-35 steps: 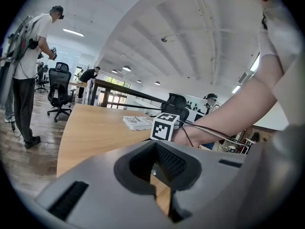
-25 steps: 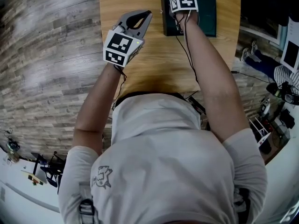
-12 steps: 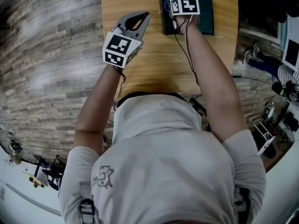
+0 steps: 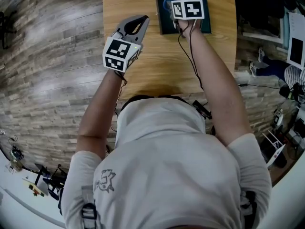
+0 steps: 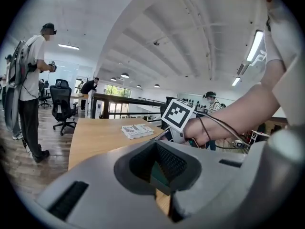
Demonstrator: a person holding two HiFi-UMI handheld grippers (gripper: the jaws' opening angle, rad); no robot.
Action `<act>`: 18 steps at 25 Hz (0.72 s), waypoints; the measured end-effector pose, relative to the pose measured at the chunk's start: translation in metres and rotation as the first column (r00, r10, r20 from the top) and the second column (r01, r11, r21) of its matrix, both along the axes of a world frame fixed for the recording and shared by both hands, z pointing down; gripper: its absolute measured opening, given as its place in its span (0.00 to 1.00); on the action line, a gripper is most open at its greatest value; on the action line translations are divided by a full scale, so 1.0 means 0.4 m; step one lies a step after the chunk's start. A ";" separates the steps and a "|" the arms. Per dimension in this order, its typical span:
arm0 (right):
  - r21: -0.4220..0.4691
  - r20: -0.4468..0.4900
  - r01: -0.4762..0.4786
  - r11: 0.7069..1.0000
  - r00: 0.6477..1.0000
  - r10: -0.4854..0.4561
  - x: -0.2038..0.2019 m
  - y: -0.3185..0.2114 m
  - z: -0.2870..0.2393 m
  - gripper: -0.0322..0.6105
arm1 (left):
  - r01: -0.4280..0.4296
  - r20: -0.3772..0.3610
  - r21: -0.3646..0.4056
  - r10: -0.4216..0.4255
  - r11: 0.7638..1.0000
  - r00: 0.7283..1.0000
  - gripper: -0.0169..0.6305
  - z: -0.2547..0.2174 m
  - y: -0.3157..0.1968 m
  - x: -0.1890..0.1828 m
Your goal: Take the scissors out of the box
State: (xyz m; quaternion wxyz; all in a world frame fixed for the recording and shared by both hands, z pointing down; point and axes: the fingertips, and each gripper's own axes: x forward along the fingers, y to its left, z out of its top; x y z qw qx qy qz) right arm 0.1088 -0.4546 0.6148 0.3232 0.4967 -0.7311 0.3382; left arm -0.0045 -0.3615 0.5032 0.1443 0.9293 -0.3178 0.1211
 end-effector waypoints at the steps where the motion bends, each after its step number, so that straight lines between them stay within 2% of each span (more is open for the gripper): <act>1: 0.015 0.010 0.002 1.000 1.000 -0.002 0.000 0.005 -0.019 0.17 | 0.004 0.005 0.006 -0.004 1.000 1.000 0.03 -0.008 0.008 0.002; 9: 0.119 0.098 0.001 0.993 0.995 -0.012 0.014 0.083 -0.140 0.17 | 0.042 0.020 0.045 -0.043 0.998 0.999 0.03 -0.062 0.090 0.017; 18: 0.210 0.165 0.024 0.978 0.984 -0.060 0.043 0.247 -0.243 0.17 | 0.049 0.019 0.088 -0.051 0.995 0.999 0.03 -0.122 0.220 0.078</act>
